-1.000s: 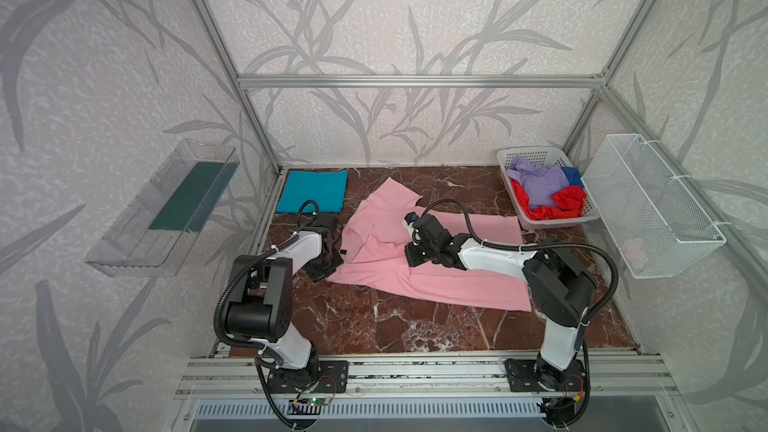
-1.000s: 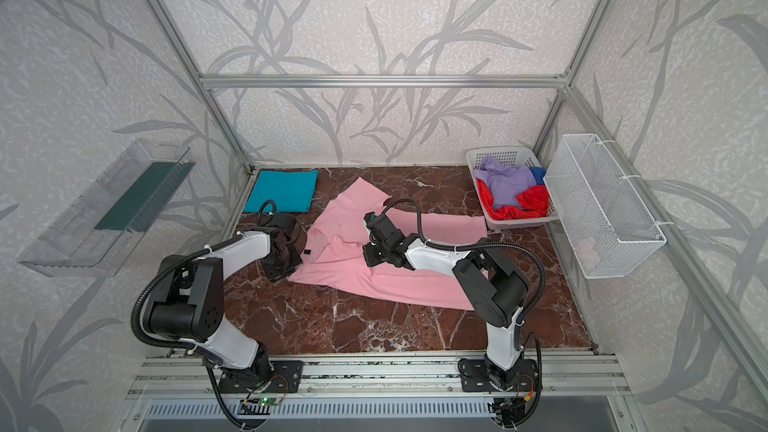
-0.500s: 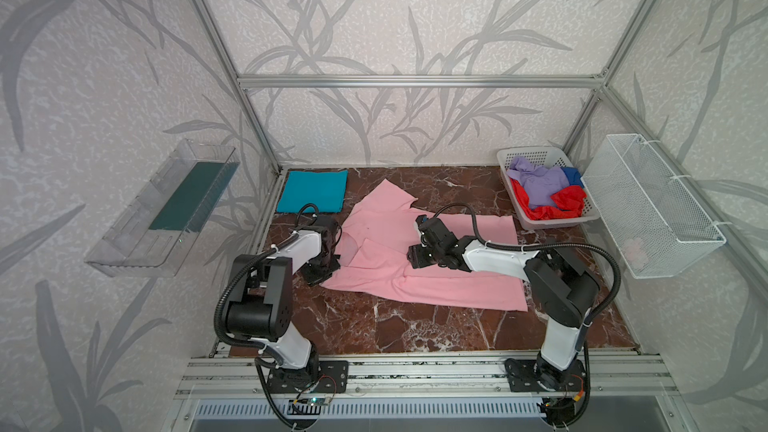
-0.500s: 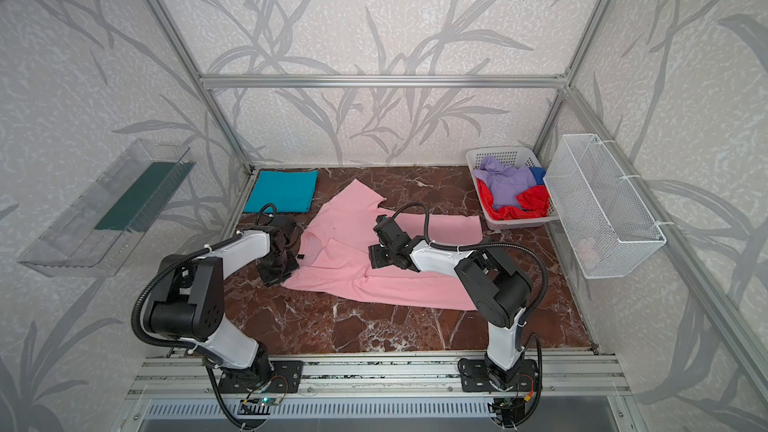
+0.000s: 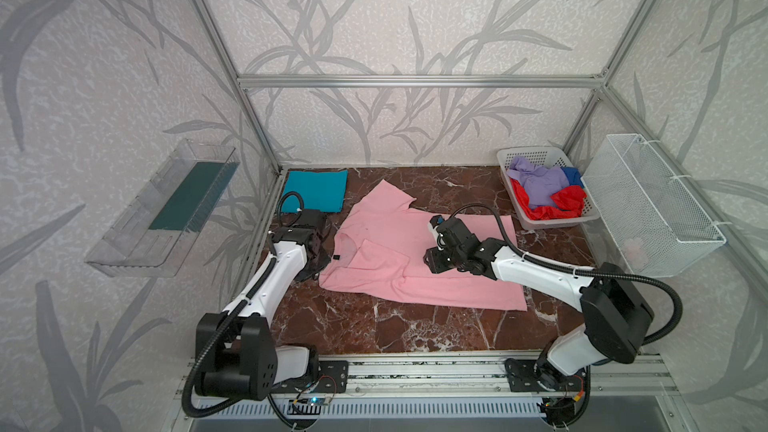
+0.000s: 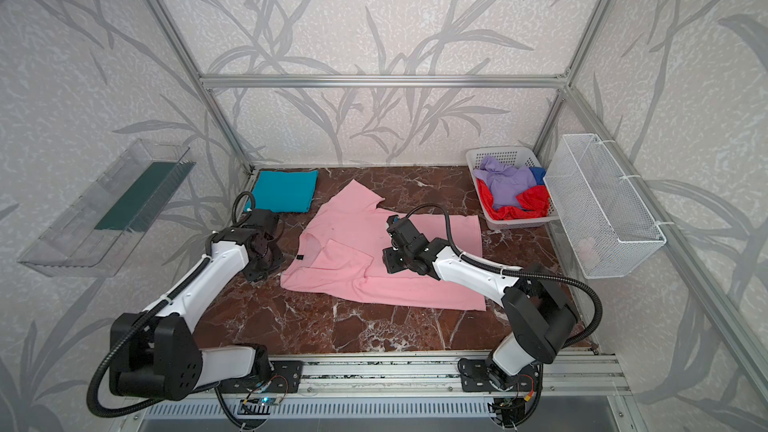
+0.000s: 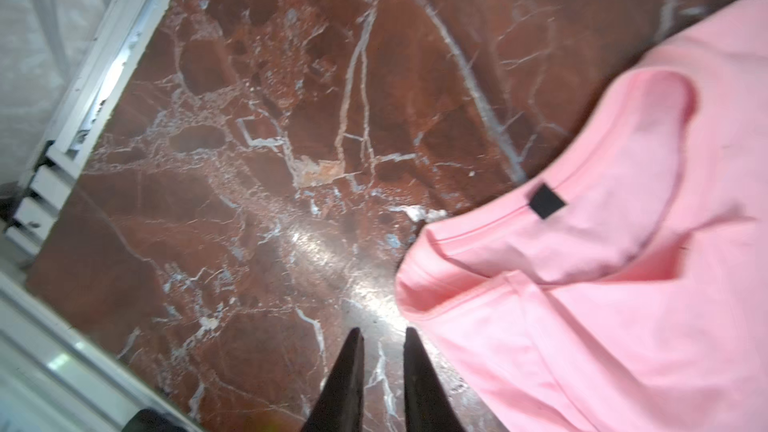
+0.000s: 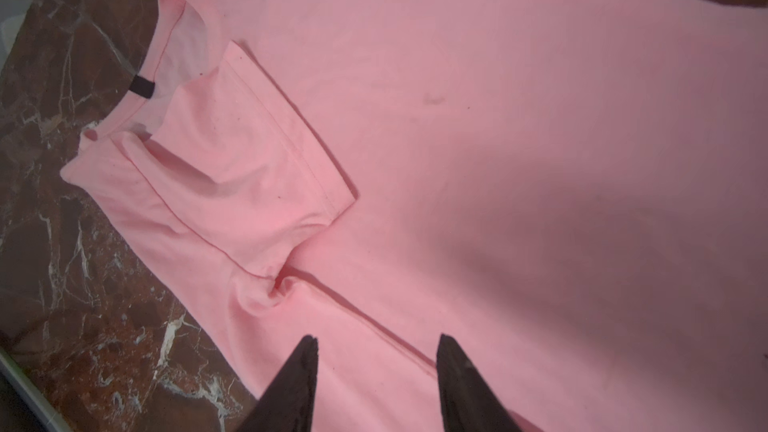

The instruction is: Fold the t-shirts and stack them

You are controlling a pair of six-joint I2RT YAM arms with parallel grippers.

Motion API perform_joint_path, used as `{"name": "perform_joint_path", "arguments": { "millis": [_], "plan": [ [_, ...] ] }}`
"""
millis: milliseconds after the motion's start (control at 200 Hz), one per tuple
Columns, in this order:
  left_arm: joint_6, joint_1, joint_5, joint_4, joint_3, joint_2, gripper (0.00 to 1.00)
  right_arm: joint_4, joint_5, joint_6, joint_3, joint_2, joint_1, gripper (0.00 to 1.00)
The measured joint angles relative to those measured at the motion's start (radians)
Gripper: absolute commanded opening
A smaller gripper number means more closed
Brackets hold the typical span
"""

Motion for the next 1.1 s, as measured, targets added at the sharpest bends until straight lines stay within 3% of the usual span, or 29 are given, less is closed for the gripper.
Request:
{"name": "perform_joint_path", "arguments": {
  "millis": [205,360,455,605,905,1100],
  "plan": [
    [-0.029,-0.101,0.107,0.097,-0.006,0.084,0.20,-0.001,-0.084,-0.035,0.097,0.184,0.104,0.53],
    [-0.060,-0.134,0.156,0.187,-0.063,0.119,0.16,0.028,-0.123,-0.009,0.124,0.281,0.121,0.53],
    [-0.076,-0.128,0.159,0.211,-0.095,0.170,0.13,0.039,-0.128,0.005,0.134,0.307,0.117,0.37],
    [-0.090,-0.109,0.156,0.218,-0.130,0.224,0.12,0.047,-0.102,0.027,0.141,0.312,0.112,0.32],
    [-0.096,-0.050,0.103,0.179,-0.224,0.132,0.11,0.018,0.041,0.095,0.103,0.286,0.079,0.36],
    [-0.098,-0.041,0.084,0.114,-0.278,0.064,0.11,0.024,0.024,0.087,0.062,0.247,0.064,0.54]
  ]
}}
